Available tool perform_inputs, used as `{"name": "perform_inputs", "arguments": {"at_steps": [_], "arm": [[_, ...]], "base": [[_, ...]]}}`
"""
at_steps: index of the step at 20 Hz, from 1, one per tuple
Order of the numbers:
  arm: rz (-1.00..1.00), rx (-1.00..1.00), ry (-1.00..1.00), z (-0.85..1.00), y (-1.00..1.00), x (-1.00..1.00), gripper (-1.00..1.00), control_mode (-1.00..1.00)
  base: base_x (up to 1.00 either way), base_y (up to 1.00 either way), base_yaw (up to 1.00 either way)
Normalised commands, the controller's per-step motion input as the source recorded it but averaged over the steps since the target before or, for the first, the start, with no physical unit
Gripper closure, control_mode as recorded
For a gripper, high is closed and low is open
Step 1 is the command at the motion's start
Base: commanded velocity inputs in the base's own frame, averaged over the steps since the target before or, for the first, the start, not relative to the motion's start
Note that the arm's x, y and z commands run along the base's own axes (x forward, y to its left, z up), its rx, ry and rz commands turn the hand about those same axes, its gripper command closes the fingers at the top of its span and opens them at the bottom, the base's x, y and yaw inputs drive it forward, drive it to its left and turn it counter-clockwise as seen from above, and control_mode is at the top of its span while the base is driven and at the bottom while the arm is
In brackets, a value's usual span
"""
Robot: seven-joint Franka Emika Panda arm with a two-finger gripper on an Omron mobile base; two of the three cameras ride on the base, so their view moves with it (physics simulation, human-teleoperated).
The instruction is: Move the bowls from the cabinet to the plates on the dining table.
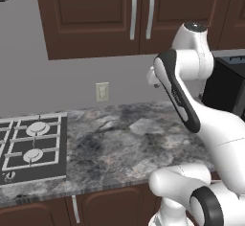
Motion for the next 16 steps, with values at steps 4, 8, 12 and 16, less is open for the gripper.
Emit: {"name": "perform_inputs", "arguments": {"at_steps": [4,8,12,16], "arm": [[0.02,0.0,-0.05,0.35,0.05,-0.2,-1.0,-1.0],[0.03,0.0,-0.05,0.34,0.05,-0.19,-1.0,-1.0],[0.0,0.01,-0.07,0.29,0.07,-0.25,-1.0,-1.0],[0.01,0.01,-0.09,0.24,0.09,-0.13,-1.0,-1.0]], "base": [[0.0,0.0,0.0],[0.0,0.0,0.0],[0.0,0.0,0.0],[0.0,0.0,0.0]]}}
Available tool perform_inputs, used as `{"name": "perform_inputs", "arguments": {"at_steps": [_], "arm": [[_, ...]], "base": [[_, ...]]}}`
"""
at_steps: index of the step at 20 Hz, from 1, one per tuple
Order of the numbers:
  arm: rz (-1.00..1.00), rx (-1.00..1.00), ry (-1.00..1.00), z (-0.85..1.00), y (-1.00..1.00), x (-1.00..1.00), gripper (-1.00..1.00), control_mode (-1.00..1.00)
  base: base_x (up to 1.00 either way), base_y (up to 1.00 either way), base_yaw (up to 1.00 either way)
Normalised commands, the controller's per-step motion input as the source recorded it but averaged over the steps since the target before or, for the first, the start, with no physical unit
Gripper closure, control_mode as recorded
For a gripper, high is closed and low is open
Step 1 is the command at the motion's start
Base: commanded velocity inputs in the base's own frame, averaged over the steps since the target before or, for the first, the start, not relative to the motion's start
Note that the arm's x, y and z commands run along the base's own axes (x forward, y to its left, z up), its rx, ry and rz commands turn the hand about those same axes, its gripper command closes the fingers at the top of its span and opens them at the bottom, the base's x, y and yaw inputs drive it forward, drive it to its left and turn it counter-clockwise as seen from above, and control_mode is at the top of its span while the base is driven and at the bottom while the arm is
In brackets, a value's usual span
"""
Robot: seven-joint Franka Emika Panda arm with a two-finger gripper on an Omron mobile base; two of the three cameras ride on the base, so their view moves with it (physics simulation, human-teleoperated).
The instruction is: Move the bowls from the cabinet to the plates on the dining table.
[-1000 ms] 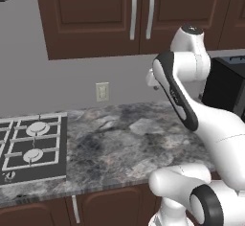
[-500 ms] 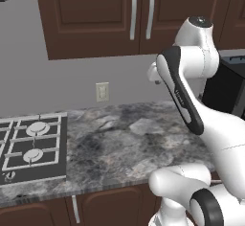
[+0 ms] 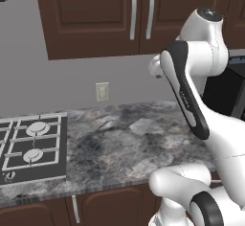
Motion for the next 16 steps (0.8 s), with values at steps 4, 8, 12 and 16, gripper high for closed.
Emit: {"name": "perform_inputs", "arguments": {"at_steps": [4,8,12,16], "arm": [[0.03,0.0,-0.15,0.33,0.06,0.0,-1.0,-1.0],[0.01,-0.01,-0.12,0.44,0.02,0.08,-1.0,-1.0],[0.01,0.0,-0.12,0.41,0.0,0.18,-1.0,-1.0],[0.03,0.0,-0.15,0.32,0.01,0.18,-1.0,-1.0]], "base": [[0.0,0.0,0.0],[0.0,0.0,0.0],[0.0,0.0,0.0],[0.0,0.0,0.0]]}}
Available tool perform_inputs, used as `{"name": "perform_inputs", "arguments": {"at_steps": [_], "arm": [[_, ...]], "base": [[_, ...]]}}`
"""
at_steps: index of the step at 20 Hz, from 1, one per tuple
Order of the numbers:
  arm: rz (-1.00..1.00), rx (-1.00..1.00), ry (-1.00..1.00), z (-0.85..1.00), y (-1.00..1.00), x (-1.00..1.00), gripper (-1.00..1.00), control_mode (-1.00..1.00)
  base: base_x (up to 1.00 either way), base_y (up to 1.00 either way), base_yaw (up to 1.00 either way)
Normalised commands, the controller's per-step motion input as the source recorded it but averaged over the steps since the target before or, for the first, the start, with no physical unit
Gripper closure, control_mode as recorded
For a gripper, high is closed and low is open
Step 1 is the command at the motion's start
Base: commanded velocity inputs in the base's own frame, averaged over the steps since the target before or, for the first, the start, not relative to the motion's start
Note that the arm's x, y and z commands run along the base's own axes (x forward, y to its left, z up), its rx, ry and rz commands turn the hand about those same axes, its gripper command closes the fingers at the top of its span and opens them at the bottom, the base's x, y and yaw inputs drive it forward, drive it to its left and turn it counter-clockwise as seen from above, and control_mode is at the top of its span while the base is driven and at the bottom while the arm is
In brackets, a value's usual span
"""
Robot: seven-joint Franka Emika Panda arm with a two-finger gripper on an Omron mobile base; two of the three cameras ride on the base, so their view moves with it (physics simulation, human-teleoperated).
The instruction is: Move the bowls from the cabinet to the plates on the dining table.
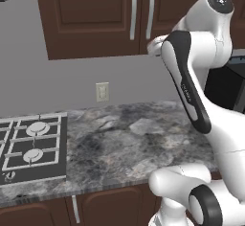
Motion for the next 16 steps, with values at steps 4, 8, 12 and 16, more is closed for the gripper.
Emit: {"name": "perform_inputs", "arguments": {"at_steps": [4,8,12,16], "arm": [[0.03,0.0,-0.17,0.28,0.02,0.15,-1.0,-1.0],[0.02,-0.02,-0.17,0.31,0.09,0.11,-1.0,-1.0],[0.0,-0.06,-0.19,0.16,0.06,0.1,-1.0,-1.0],[-0.01,-0.06,-0.15,0.01,0.03,0.15,-1.0,-1.0]], "base": [[0.0,0.0,0.0],[0.0,0.0,0.0],[0.0,0.0,0.0],[0.0,0.0,0.0]]}}
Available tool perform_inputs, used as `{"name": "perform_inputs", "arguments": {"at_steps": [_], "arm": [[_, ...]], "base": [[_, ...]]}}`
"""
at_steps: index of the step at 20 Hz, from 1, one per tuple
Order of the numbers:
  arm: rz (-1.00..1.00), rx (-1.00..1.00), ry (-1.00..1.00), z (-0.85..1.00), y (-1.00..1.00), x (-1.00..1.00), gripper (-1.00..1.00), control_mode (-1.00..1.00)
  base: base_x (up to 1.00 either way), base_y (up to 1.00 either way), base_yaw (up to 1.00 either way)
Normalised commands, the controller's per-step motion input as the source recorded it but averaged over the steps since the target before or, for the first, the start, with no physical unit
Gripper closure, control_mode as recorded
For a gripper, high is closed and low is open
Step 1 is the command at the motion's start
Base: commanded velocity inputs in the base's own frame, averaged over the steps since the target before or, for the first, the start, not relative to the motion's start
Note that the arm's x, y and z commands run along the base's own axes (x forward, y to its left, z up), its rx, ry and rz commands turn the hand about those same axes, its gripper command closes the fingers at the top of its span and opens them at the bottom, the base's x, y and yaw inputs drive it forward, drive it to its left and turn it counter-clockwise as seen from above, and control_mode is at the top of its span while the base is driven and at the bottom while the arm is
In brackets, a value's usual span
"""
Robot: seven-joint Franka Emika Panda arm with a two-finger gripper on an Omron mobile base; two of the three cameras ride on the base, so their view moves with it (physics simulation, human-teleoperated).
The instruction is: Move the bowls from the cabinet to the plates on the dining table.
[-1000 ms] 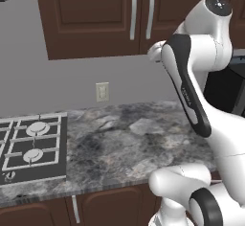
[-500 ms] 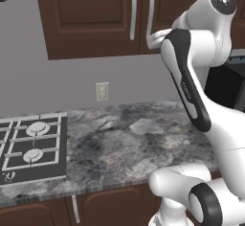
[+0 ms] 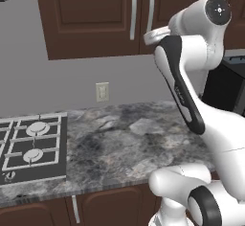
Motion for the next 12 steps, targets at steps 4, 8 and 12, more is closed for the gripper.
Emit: {"name": "perform_inputs", "arguments": {"at_steps": [4,8,12], "arm": [[-0.01,-0.02,-0.1,0.0,0.01,0.19,-1.0,-1.0],[-0.06,0.0,-0.06,0.02,0.02,0.23,-1.0,-1.0],[-0.07,0.0,-0.04,0.06,0.05,0.26,-1.0,-1.0]], "base": [[0.0,0.0,0.0],[0.0,0.0,0.0],[0.0,0.0,0.0]]}}
